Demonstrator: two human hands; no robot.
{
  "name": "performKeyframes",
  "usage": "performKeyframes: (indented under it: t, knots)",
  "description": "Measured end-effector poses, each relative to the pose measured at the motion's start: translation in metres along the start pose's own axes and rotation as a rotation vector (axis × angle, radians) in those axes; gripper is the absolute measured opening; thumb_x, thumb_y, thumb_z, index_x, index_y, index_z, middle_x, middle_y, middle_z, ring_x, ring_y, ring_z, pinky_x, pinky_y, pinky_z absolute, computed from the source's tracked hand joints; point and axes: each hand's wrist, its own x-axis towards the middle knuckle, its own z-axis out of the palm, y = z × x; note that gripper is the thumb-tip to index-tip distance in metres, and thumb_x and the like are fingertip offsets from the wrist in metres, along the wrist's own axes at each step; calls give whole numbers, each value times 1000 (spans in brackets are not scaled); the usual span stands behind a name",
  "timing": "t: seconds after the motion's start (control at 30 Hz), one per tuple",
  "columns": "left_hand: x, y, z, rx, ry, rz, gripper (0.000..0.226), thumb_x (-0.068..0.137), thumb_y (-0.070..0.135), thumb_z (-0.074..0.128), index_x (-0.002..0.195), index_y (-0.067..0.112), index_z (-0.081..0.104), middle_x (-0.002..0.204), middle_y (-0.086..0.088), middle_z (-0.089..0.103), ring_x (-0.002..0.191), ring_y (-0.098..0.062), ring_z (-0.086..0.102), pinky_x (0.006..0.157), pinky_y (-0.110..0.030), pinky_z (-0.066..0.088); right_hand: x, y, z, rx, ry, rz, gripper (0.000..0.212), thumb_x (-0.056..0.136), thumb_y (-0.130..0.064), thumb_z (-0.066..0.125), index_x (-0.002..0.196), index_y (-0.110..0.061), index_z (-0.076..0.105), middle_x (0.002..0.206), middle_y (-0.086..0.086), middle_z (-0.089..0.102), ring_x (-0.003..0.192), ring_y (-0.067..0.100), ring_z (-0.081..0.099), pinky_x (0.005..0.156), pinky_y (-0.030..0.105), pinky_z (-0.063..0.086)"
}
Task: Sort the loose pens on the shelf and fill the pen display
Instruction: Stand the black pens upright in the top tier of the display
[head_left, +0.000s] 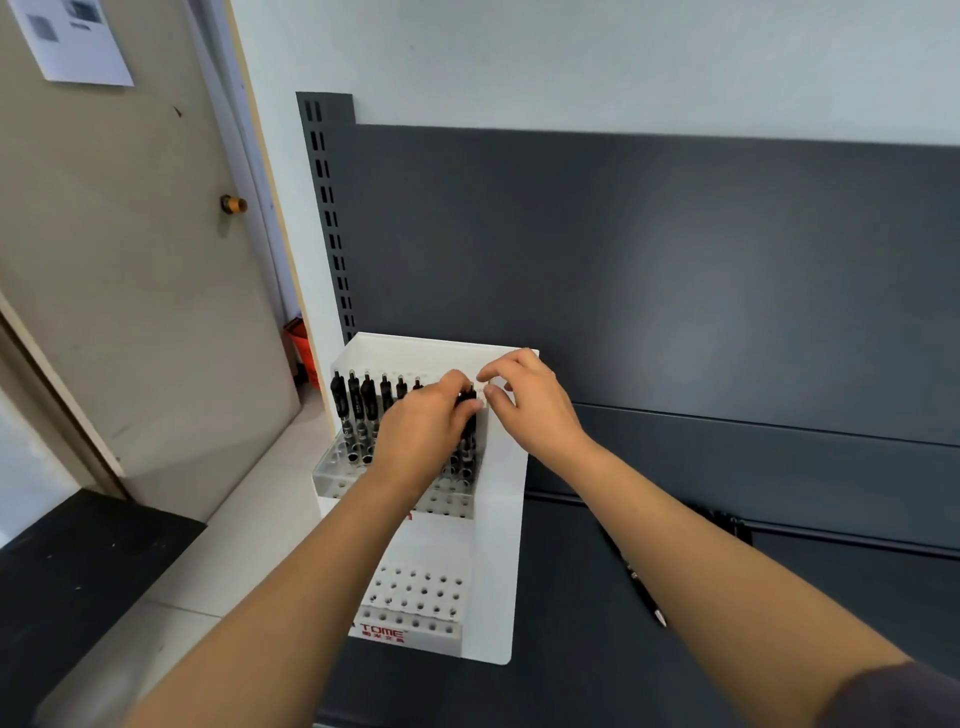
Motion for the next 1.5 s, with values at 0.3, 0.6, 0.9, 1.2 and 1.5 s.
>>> performKeyframes:
  t: [0.3,0.6,0.9,1.2,1.5]
  knots:
    - [2,-5,-1,91,9,82,17,96,30,48,104,21,60,96,4,62,85,-19,58,64,-30,45,1,11,-1,58,17,14,22,95,-21,50,114,-21,61,122,-4,50,109,20,52,88,36,48]
    - [18,27,9,119,206,398,19,86,30,48,87,16,62,79,1,61,69,-23,56,58,-31,44,-20,37,-9,45,85,76,19,96,-22,52,112,-17,61,115,0,54,93,16,56,80,33,51]
    - [10,84,82,18,-1,489,10,84,25,54,84,18,61,75,1,60,69,-25,55,58,-34,44,-76,109,-46,-47,44,312,19,94,-20,51,109,-18,63,106,1,60,94,19,57,82,35,48]
    - [-12,111,168,41,-399,272,22,94,31,48,113,22,53,104,4,58,100,-20,52,79,-32,41,-116,186,-60,-127,-298,545,23,93,-22,51,112,-20,64,112,4,66,104,23,60,88,37,50]
    - [-41,101,232,74,-769,-152,49,91,32,52,136,20,37,130,-9,49,121,-30,48,93,-42,46,-106,214,-16,-308,-545,384,28,90,-25,53,116,-23,62,119,4,62,113,26,57,91,38,47]
